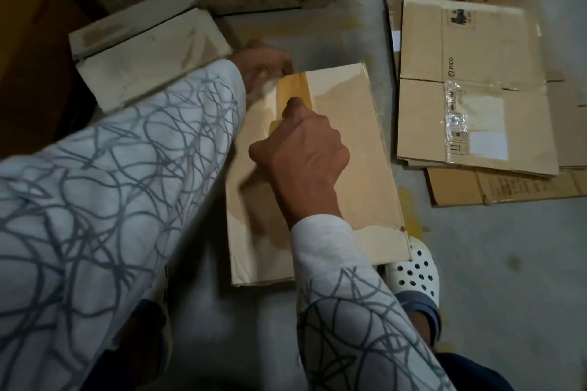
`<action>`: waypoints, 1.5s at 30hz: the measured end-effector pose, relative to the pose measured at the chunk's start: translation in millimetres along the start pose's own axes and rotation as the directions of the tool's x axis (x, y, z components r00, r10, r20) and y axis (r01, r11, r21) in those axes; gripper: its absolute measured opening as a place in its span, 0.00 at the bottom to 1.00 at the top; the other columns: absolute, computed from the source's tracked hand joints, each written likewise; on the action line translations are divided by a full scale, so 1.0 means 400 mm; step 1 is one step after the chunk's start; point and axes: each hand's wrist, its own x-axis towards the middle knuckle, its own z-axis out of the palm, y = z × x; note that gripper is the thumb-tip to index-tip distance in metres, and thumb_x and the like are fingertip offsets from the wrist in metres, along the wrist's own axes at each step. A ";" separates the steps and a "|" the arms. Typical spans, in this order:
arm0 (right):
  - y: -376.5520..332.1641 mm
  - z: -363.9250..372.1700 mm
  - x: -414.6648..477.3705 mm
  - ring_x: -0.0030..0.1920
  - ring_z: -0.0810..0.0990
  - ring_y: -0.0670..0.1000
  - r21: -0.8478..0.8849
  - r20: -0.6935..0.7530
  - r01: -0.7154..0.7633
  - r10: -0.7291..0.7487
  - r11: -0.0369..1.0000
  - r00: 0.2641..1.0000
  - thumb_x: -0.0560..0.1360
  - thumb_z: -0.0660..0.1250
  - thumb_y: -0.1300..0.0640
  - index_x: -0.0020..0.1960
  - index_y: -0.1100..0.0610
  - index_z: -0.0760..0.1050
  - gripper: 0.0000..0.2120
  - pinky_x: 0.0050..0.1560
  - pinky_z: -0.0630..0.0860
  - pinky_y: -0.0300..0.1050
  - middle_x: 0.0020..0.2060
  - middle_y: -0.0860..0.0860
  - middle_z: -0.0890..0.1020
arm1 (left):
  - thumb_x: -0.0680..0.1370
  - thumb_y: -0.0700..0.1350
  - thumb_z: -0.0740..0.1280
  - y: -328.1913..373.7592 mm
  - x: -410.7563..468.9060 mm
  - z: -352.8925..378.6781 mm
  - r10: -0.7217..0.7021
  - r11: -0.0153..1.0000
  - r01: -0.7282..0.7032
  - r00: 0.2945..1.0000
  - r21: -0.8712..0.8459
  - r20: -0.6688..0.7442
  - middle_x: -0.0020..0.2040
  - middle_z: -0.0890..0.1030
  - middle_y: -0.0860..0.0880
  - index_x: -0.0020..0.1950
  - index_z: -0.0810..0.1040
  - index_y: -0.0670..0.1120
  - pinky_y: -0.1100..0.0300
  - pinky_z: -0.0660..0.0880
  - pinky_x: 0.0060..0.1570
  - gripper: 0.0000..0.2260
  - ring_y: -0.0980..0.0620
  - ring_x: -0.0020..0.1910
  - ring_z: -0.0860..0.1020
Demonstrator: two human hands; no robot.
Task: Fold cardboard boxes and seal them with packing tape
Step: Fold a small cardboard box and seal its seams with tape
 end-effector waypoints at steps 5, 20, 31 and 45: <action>-0.009 -0.076 0.003 0.43 0.75 0.55 0.103 0.138 -0.079 0.065 0.992 0.988 0.76 0.62 0.43 0.58 0.50 0.72 0.15 0.43 0.65 0.47 0.44 0.49 0.76 | 0.72 0.59 0.73 -0.046 -0.084 0.074 0.259 0.966 -0.229 0.863 0.122 -0.433 0.35 0.81 0.57 0.38 0.81 0.52 0.61 0.75 0.39 0.12 0.57 0.39 0.80; 0.022 -0.104 -0.098 0.46 0.81 0.55 0.199 0.100 -0.064 0.045 0.978 0.994 0.73 0.71 0.47 0.65 0.48 0.67 0.23 0.43 0.66 0.43 0.47 0.50 0.82 | 0.81 0.63 0.60 -0.060 -0.121 0.082 0.342 0.924 -0.256 0.886 0.284 -0.313 0.29 0.74 0.54 0.31 0.72 0.49 0.45 0.68 0.69 0.25 0.50 0.37 0.77; 0.123 -0.162 -0.439 0.52 0.82 0.51 0.008 0.394 -0.360 0.328 0.933 0.858 0.77 0.57 0.30 0.71 0.22 0.36 0.34 0.54 0.77 0.47 0.50 0.47 0.82 | 0.81 0.63 0.60 -0.055 -0.133 0.088 0.273 0.947 -0.199 0.913 0.254 -0.304 0.32 0.80 0.55 0.31 0.75 0.50 0.48 0.60 0.74 0.25 0.56 0.41 0.79; 0.154 -0.020 -0.503 0.44 0.81 0.56 0.055 0.281 -0.373 0.344 0.926 0.896 0.80 0.64 0.42 0.73 0.24 0.30 0.43 0.44 0.77 0.50 0.47 0.51 0.76 | 0.85 0.57 0.49 -0.071 -0.151 0.102 0.477 0.769 -0.328 0.866 0.548 -0.151 0.61 0.81 0.49 0.59 0.79 0.53 0.48 0.59 0.74 0.21 0.48 0.65 0.75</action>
